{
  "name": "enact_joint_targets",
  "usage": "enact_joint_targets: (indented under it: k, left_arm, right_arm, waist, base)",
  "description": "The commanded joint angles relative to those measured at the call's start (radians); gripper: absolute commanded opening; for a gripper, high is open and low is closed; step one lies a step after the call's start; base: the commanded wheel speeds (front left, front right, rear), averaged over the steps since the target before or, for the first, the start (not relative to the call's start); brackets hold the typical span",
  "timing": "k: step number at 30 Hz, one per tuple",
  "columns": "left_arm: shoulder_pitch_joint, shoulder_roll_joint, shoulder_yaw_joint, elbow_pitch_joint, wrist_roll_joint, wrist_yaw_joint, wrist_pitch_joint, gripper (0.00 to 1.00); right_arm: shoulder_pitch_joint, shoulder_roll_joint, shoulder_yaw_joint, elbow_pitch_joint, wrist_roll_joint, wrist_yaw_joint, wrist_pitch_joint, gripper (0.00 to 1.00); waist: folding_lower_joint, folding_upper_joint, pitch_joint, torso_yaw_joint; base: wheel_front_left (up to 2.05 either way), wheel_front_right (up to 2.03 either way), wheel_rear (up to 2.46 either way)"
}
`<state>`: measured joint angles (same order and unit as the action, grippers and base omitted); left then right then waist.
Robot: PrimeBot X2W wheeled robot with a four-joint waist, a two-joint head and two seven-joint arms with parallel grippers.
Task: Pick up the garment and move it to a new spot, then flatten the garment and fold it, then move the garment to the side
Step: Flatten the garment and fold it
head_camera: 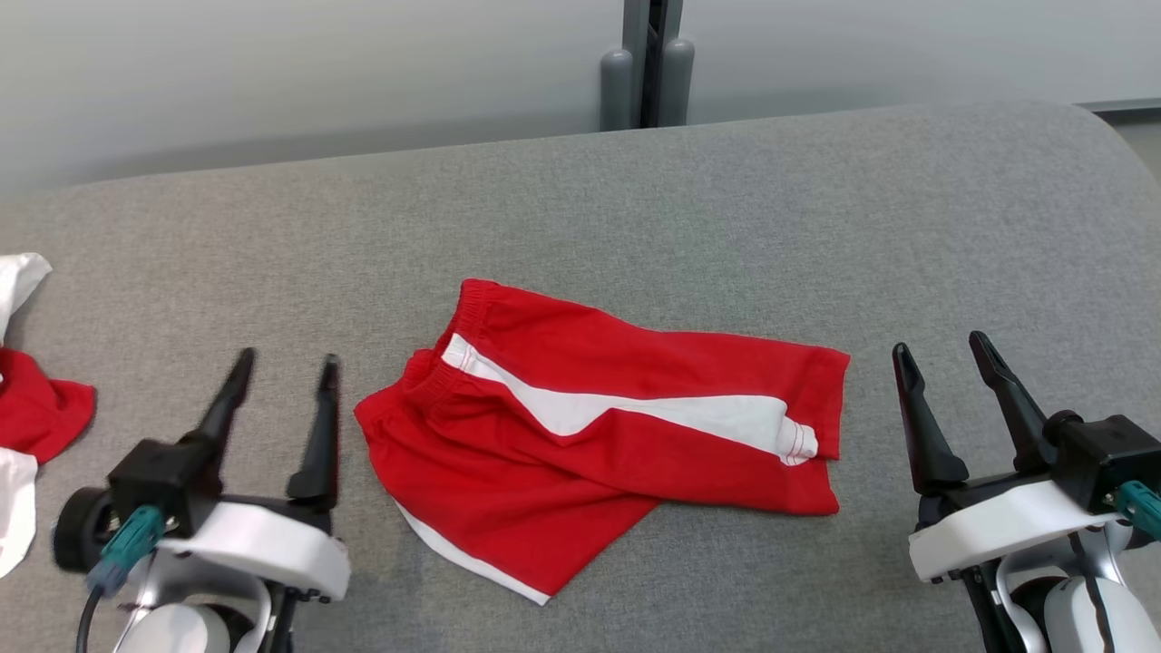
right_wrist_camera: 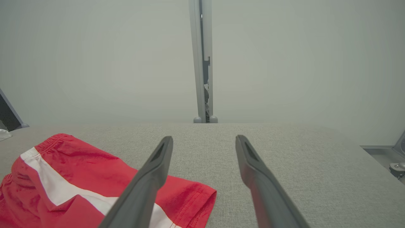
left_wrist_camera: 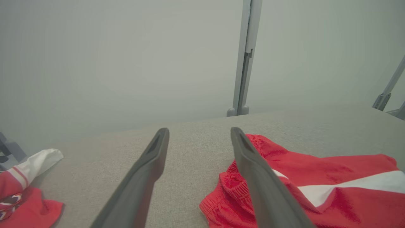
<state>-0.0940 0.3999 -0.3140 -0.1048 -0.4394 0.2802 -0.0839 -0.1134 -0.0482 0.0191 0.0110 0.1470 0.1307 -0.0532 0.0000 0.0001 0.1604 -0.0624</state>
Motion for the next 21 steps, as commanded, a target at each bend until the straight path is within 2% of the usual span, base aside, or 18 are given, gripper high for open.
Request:
enact_joint_targets:
  k: [1,4,9,14,21]
  left_arm:
    - [-0.026,0.002,-0.009,0.001,-0.025,-0.028,0.022,1.00]
    - [-0.070,0.001,-0.046,0.006,-0.085,-0.099,0.106,1.00]
    - [-0.144,0.004,-0.090,0.053,-0.168,-0.185,0.241,1.00]
    - [-0.213,0.015,-0.107,0.147,-0.216,-0.242,0.324,1.00]
    - [-0.279,0.014,-0.108,0.271,-0.258,-0.299,0.352,1.00]
  right_arm:
    - [0.000,-0.006,0.003,-0.003,0.002,0.000,-0.001,1.00]
    - [-0.003,-0.006,0.005,0.003,0.014,0.000,0.000,1.00]
    - [-0.006,-0.005,0.027,0.014,0.023,0.000,-0.011,1.00]
    - [-0.001,-0.005,0.052,0.027,0.040,0.000,-0.022,1.00]
    - [0.016,-0.006,0.084,0.064,0.056,0.000,-0.045,1.00]
  waist:
    - [0.0000,-0.0001,0.005,-0.006]
    - [0.0000,-0.0001,0.016,-0.019]
    - [0.0000,-0.0001,0.038,-0.056]
    - [0.0000,-0.0001,0.066,-0.093]
    - [0.0000,-0.0001,0.089,-0.135]
  base:
    - [0.00,0.00,0.00]
    - [0.00,0.00,0.00]
    - [0.00,0.00,0.00]
    - [0.00,0.00,0.00]
    - [0.00,0.00,0.00]
